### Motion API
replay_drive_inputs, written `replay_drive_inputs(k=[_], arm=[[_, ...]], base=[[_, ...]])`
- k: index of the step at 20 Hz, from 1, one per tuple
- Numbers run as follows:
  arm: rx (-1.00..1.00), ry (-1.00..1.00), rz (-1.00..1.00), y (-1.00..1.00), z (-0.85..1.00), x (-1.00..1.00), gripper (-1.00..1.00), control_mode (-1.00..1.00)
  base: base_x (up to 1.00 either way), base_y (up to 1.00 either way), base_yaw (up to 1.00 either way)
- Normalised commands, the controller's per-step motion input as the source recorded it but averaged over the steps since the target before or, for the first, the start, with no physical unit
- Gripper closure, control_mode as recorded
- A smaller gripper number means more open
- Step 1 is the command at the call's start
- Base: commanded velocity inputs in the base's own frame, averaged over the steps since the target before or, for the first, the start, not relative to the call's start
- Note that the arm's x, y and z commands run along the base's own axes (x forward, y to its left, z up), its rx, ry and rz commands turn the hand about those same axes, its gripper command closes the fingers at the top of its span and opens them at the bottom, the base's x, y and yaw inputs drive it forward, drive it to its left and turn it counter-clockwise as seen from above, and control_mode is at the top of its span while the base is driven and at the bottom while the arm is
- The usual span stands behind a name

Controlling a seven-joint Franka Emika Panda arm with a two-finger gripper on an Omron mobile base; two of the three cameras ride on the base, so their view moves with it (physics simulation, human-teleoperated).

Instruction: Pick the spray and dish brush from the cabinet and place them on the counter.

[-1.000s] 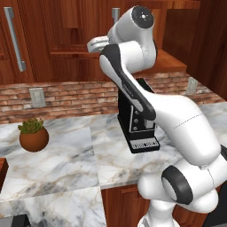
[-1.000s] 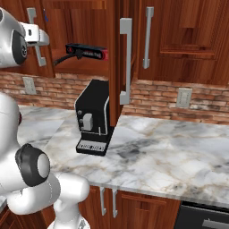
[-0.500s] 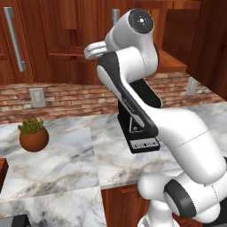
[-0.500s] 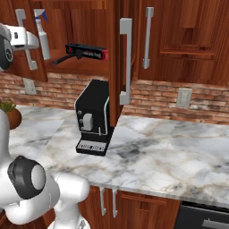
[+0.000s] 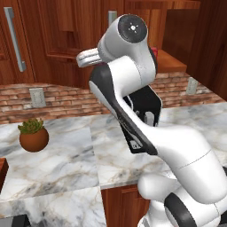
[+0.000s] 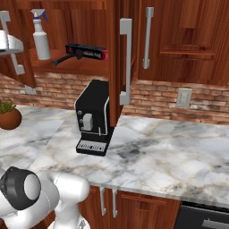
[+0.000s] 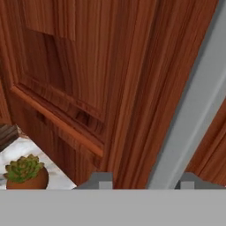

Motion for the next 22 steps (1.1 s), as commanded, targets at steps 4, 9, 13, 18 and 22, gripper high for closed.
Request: replay_drive_inputs(k=[4, 9, 13, 18, 22], arm=[[-0.03, 0.00, -0.05, 0.89, -0.59, -0.44, 1.00, -1.00], [-0.02, 0.01, -0.04, 0.85, -0.59, -0.41, 1.00, -1.00], [-0.01, 0.01, -0.03, 0.85, -0.61, -0.38, 1.00, -1.00], [-0.02, 0.04, -0.02, 0.68, -0.60, -0.23, -1.00, -1.00], [-0.05, 0.01, 0.00, 0.18, -0.39, -0.18, -1.00, -1.00]], base=[[0.00, 0.00, 0.00], [0.00, 0.00, 0.00], [0.00, 0.00, 0.00], [0.00, 0.00, 0.00], [0.00, 0.00, 0.00]])
